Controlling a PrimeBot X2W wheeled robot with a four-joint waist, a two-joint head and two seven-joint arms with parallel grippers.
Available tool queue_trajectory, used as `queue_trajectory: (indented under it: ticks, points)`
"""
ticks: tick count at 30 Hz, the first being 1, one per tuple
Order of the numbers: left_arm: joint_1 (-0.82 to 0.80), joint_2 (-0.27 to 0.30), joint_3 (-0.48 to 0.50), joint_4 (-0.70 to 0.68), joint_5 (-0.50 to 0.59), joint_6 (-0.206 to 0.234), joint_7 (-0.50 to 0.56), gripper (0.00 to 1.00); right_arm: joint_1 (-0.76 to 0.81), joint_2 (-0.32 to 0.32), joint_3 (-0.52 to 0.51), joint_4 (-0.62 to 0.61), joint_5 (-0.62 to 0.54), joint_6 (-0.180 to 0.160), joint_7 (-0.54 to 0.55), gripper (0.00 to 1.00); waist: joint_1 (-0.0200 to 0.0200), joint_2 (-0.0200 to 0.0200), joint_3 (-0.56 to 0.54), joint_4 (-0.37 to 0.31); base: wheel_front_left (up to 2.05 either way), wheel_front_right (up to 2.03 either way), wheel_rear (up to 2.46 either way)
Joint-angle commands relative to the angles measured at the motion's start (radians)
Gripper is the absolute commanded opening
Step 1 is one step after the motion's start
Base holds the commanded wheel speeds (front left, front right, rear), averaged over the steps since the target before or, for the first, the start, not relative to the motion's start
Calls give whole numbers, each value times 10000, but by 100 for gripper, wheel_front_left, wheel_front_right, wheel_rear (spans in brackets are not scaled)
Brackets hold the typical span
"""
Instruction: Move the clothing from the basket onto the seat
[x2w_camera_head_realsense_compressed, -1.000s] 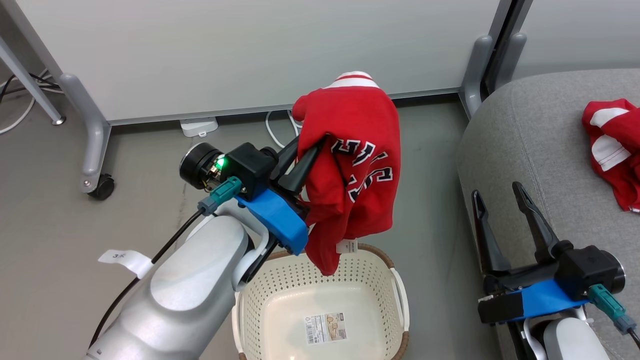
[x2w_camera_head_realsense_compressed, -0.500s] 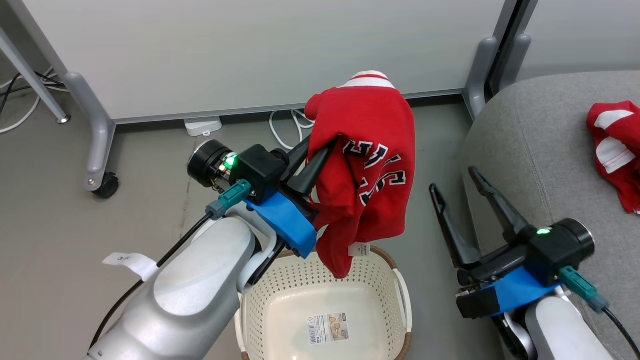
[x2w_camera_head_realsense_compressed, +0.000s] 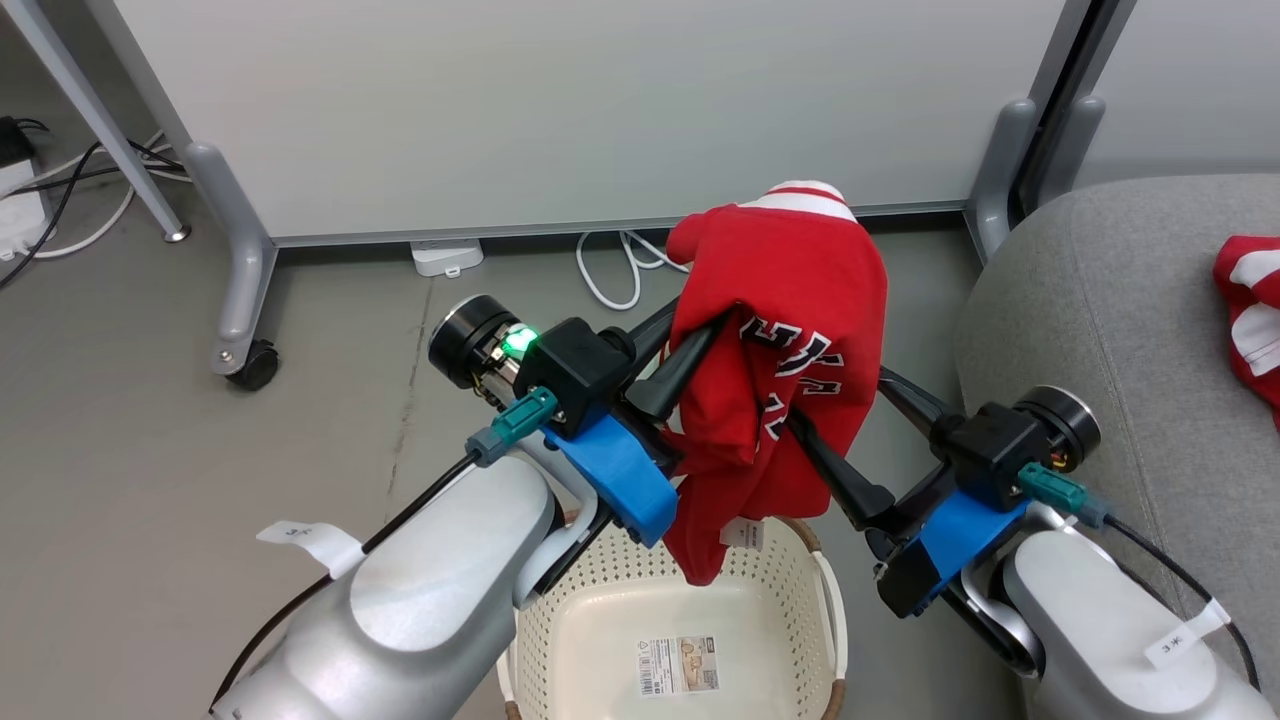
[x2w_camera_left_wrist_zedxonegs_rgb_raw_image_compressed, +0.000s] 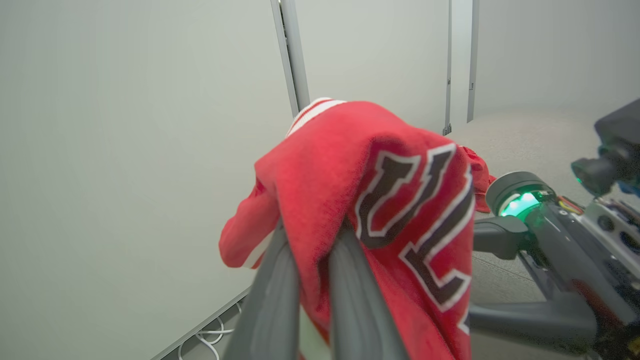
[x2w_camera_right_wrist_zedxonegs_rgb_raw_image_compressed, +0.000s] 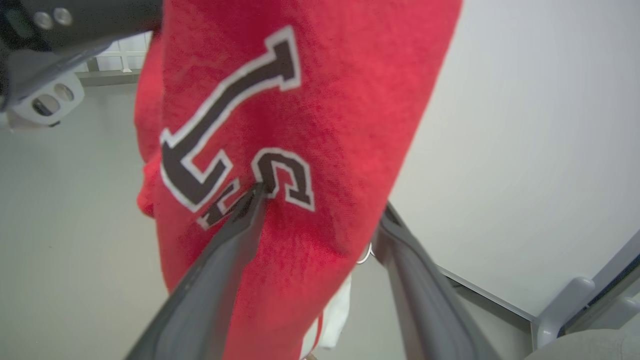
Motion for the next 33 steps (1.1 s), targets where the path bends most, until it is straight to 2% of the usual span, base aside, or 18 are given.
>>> queue_trajectory:
  ticks: [1, 8, 9, 11, 33]
  points:
    - [10, -13, -20, -42, 76, -52, -62, 0, -367, -113, 237, 211, 274, 2, -34, 100, 0, -1, 12, 51, 0, 0, 0]
    - [-68, -50, -135, -56, 33, -54, -82, 0, -815, -125, 863, 376, 1010, 2, -34, 100, 0, -1, 37, 189, 0, 0, 0]
    - [-67, -38, -138, -42, 19, -56, -90, 0, -802, -118, 891, 378, 1061, 2, -34, 44, 0, -1, 35, 198, 0, 0, 0]
    - [-63, -13, -142, -19, 7, -57, -105, 0, -737, -96, 924, 367, 1146, 2, -34, 0, 0, -1, 32, 207, 0, 0, 0]
    - [-160, 109, -191, -6, -91, 51, -155, 0, -609, -93, 899, 175, 1267, 2, -34, 0, 0, -1, 100, 145, 0, 0, 0]
